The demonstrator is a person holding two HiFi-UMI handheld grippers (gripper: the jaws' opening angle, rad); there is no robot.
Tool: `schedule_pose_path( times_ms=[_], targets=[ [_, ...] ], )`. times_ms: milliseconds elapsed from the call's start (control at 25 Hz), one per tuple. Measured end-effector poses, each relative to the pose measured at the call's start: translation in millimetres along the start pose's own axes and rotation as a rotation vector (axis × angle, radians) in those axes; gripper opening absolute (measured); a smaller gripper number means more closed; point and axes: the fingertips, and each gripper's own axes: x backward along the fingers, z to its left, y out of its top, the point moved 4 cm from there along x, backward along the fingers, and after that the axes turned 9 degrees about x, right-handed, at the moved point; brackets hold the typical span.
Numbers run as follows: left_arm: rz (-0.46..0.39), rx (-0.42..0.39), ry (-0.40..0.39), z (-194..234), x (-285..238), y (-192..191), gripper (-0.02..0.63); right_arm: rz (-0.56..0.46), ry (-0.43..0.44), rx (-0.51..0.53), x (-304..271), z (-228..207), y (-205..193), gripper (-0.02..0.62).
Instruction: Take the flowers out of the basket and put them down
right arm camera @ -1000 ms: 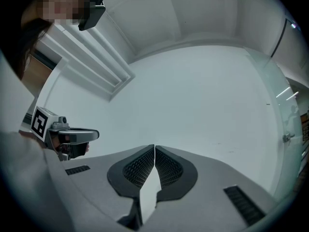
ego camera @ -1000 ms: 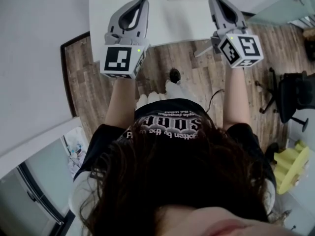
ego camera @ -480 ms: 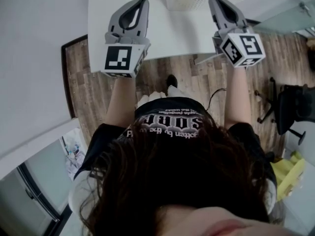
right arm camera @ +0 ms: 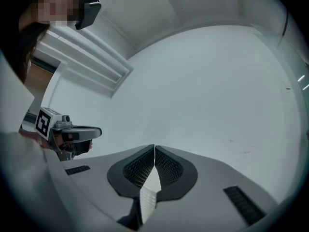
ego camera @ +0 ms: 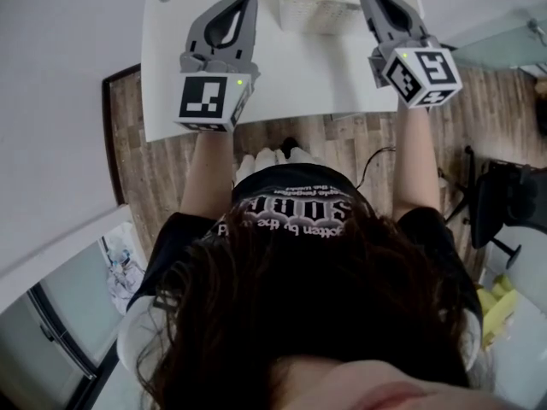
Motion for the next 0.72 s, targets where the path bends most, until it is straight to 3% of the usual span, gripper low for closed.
schedule_pose_path(
  times_ms=[720],
  targets=[
    [0.027,-0.008,0.013,4.0,-67.8,-11.2,0.0,0.027,0.12,-0.016,-38.1,-49.7,-28.8,0.026]
  ],
)
